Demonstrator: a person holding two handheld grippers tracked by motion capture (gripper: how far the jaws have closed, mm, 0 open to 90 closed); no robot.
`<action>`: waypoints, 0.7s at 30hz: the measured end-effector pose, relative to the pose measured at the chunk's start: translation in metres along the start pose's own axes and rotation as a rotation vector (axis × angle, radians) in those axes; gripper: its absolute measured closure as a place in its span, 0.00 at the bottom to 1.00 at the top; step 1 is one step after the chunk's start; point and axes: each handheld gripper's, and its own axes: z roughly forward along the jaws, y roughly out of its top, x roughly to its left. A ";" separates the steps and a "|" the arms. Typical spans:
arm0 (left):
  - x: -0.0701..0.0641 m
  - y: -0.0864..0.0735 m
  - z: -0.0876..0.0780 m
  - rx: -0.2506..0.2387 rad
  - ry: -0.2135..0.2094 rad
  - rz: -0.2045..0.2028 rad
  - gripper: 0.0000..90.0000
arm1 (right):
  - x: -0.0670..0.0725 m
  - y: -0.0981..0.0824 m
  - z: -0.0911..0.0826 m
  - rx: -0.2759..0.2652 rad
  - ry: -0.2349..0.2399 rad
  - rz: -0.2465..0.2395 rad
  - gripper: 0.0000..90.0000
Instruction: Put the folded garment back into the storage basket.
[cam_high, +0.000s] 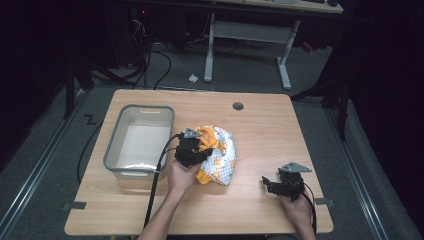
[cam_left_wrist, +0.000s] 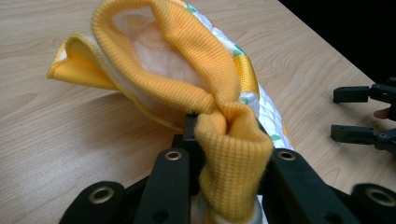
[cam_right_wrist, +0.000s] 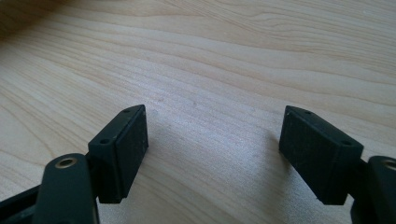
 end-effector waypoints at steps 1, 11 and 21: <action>0.000 0.000 -0.001 0.000 -0.009 -0.004 0.85 | 0.000 0.000 0.000 0.000 0.000 0.000 0.27; -0.007 0.007 -0.015 -0.016 -0.008 0.040 0.85 | 0.000 0.000 0.000 -0.001 0.000 -0.001 0.27; -0.009 0.014 -0.027 -0.033 -0.017 0.049 0.85 | 0.000 0.000 0.000 -0.001 0.000 -0.002 0.27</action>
